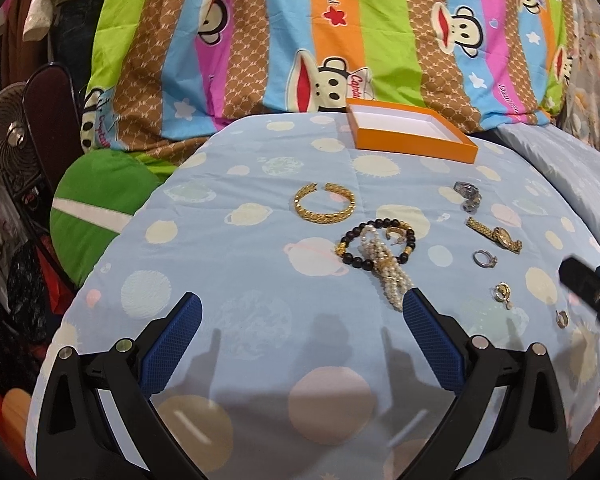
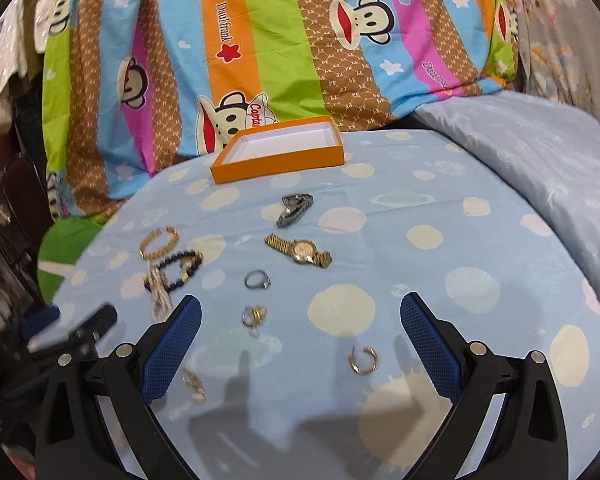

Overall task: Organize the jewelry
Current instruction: 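Grasp the silver watch with the right gripper while the left gripper grasps the pearl strand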

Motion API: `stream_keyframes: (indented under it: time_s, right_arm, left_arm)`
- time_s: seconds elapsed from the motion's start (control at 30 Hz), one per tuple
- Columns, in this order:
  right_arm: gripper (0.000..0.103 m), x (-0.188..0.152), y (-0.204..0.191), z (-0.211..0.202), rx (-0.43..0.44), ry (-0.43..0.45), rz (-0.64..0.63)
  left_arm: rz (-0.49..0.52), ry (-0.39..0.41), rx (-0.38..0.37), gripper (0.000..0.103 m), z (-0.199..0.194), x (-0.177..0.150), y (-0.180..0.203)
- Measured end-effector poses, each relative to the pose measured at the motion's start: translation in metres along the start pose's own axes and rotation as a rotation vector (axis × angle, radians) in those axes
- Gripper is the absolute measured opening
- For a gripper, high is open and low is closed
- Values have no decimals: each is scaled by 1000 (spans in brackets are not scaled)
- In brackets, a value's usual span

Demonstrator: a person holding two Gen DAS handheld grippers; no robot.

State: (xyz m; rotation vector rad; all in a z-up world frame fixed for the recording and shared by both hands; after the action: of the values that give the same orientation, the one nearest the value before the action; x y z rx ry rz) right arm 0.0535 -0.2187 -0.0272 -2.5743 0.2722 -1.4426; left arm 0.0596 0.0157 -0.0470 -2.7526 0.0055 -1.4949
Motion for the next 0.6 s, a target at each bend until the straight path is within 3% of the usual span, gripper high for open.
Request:
stream_keyframes:
  time_s: [0.2,0.37,0.6]
  right_arm:
    - [96,32,-2,52,27,-63,64]
    - [76,35,-1,102,26,-161,99]
    - [59,30,-9,144,34,-246,112]
  left_arm:
    - [-44,-24,-16,98,5,-2,-10]
    - [-24,-29,-56,98,6,-4,-5]
    - [-22,-50,-102,98,10,-6,-1]
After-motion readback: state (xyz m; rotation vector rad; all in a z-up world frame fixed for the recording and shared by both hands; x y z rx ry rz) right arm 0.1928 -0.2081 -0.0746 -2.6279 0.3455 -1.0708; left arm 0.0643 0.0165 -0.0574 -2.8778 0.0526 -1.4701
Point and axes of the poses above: each gripper's, at about its wrist camera, not at the fingertips, and z roughly the way its jaws point, y to its right, x to its top, the point moved 7 cm from there along z, roughly the way its jaws point, and after that the axes turned 9 degrees about y, right-handed, at the moved point
